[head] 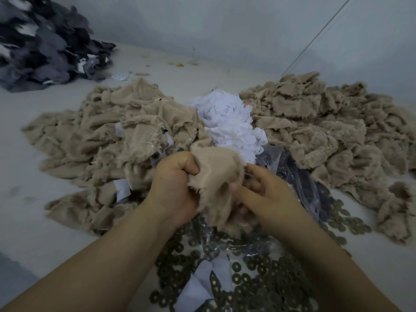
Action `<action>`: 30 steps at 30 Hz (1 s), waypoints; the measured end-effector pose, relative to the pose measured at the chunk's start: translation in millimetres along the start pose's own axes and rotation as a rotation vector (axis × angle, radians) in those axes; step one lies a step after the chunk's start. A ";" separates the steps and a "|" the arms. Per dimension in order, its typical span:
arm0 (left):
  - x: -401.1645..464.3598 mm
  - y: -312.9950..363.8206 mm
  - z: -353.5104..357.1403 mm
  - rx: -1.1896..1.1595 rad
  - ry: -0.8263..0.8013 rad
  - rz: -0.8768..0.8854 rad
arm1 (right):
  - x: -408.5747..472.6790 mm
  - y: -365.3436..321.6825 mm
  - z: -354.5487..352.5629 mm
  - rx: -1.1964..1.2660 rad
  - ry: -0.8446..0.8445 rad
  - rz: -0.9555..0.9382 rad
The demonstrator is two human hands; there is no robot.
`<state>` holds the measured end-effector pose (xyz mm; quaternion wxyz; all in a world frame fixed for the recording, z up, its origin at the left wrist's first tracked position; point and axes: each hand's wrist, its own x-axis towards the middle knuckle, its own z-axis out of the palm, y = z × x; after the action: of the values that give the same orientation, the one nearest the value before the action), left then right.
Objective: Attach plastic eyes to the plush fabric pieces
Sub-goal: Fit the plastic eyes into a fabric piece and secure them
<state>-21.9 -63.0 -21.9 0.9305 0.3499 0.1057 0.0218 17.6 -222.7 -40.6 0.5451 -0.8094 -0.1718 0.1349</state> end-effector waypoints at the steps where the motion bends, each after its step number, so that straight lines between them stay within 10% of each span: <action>1: -0.9 0.1 -1.2 -0.014 -0.025 -0.027 | 0.1 -1.2 0.0 -0.065 0.017 -0.005; 5: 0.5 4.7 -3.2 -0.046 -0.069 -0.061 | 1.8 -7.5 -1.7 -0.205 0.018 -0.016; 11: 15.4 5.1 -8.3 -0.054 0.101 -0.070 | 5.0 -11.8 -0.3 0.746 -0.307 0.263; 15: 19.1 1.2 -17.0 0.012 0.163 -0.086 | 5.8 -6.1 0.9 0.884 -0.384 0.402; 25: 23.6 -8.9 -22.7 0.273 0.339 0.155 | 4.9 0.3 12.1 0.793 -0.082 0.241; 30: 9.6 -11.2 -26.0 0.354 0.064 0.026 | 6.2 4.2 14.7 0.836 0.002 0.188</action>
<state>-18.4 -53.5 -50.0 0.8503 0.5086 0.1328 0.0261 17.8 -209.3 -50.1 0.8119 -0.5310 -0.0273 0.2411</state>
